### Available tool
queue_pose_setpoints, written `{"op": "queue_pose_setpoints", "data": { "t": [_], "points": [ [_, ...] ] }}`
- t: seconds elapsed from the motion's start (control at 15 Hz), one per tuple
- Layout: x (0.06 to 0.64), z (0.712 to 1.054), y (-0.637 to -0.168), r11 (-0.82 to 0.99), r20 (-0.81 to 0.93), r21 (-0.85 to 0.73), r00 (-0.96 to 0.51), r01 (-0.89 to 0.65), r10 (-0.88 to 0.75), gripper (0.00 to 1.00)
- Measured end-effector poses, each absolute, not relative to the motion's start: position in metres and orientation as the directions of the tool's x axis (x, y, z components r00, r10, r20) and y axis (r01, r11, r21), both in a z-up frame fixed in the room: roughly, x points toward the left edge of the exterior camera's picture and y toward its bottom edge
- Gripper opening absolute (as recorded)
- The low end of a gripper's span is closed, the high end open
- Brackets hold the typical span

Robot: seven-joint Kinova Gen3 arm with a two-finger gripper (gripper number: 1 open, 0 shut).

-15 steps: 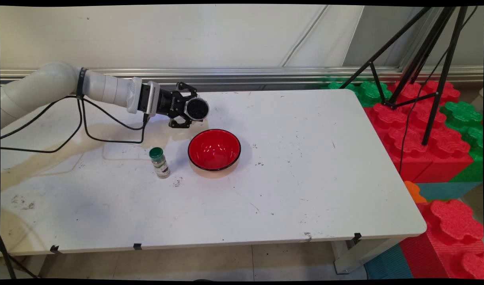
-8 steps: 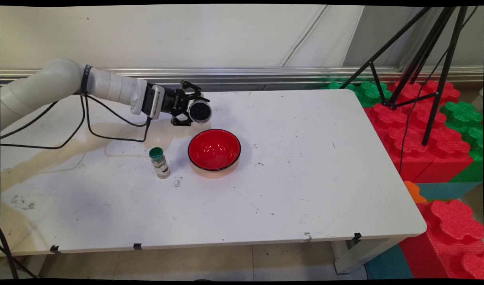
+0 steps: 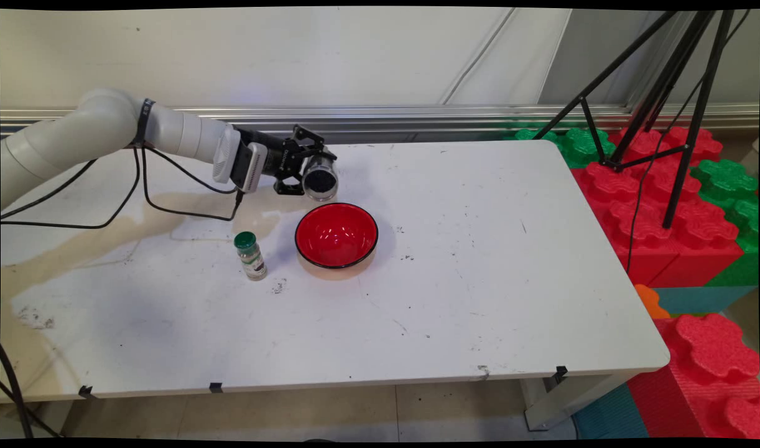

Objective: Pour the black seasoning powder in the red bowl

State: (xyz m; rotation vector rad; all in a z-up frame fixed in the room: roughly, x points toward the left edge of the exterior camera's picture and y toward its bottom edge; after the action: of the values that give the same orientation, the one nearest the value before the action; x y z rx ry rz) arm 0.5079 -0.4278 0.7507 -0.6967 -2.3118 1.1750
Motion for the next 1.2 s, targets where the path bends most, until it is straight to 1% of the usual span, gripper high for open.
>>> {"op": "queue_pose_setpoints", "data": {
  "t": [0.93,1.2],
  "points": [
    [0.49,0.756,-0.432,0.314,-0.087,-0.843,-0.687,0.436,0.722,0.0],
    [0.485,0.758,-0.435,0.264,-0.142,-0.84,-0.661,0.474,0.737,0.0]
  ]
}}
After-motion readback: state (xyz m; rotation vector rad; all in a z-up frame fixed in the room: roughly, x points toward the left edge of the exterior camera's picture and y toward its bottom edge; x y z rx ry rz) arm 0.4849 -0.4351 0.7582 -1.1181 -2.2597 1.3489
